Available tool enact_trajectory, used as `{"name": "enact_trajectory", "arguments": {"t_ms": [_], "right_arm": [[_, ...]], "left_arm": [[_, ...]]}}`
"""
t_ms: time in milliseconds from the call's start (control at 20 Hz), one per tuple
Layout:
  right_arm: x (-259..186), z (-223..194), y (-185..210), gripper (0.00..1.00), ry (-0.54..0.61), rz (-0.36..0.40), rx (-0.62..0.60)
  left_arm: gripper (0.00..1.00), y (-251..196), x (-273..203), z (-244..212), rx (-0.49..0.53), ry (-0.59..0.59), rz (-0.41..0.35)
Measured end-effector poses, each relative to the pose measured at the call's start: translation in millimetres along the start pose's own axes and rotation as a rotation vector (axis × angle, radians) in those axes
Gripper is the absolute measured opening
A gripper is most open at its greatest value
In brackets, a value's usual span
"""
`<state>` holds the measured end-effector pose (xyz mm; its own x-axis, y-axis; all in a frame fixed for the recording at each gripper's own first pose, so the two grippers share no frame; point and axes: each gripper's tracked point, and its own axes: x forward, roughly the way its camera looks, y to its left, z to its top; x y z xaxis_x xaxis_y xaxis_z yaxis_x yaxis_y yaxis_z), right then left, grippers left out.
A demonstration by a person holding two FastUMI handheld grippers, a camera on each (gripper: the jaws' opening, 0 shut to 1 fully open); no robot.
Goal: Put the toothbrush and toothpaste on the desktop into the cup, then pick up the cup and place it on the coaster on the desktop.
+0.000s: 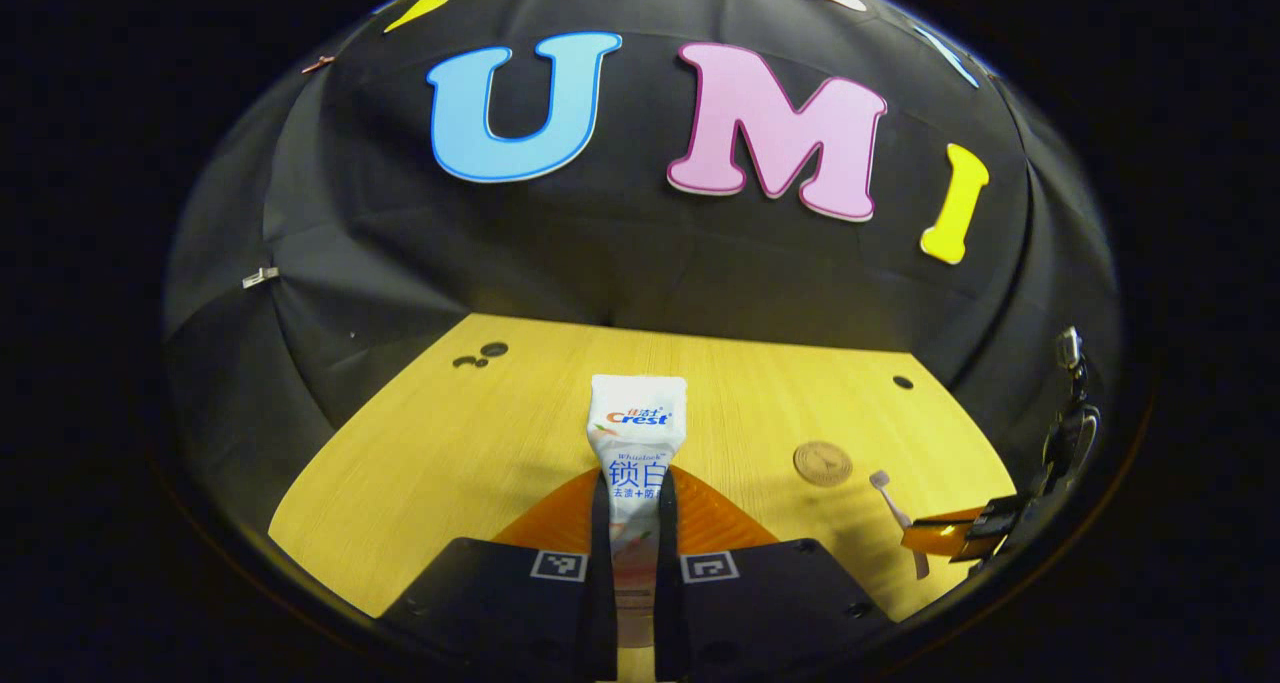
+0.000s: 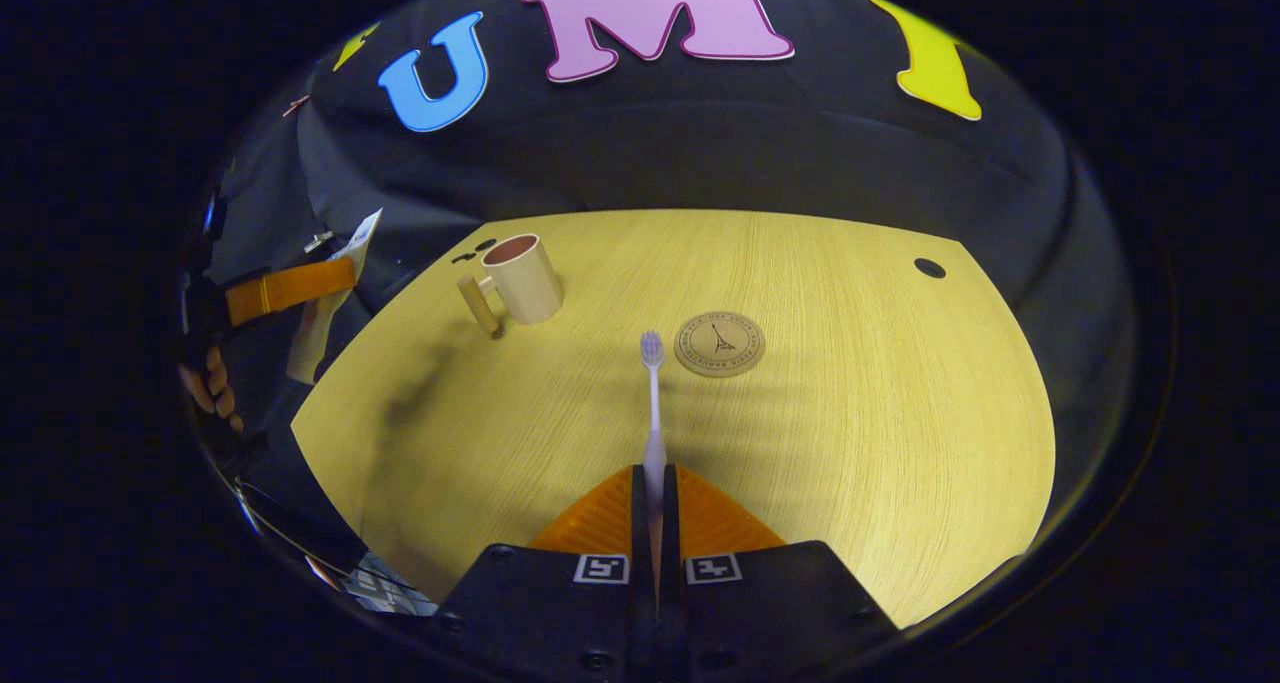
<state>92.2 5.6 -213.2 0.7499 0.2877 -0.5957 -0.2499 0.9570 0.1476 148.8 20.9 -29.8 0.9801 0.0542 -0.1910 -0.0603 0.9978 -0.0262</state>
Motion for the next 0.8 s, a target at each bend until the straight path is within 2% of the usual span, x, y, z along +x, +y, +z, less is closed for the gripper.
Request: {"name": "enact_trajectory", "arguments": {"t_ms": [450,600,800], "right_arm": [[9,43,11,0.06,-0.072,0.074,0.017],[10,45,7,0.06,-0.075,0.083,0.02],[15,38,-5,0.06,-0.048,0.071,0.03]], "left_arm": [[0.19,-30,84,109,-0.093,-0.29,-0.053],[0.19,-35,120,116,-0.124,-0.347,-0.057],[0.19,-32,166,103,-0.165,-0.345,-0.029]]}}
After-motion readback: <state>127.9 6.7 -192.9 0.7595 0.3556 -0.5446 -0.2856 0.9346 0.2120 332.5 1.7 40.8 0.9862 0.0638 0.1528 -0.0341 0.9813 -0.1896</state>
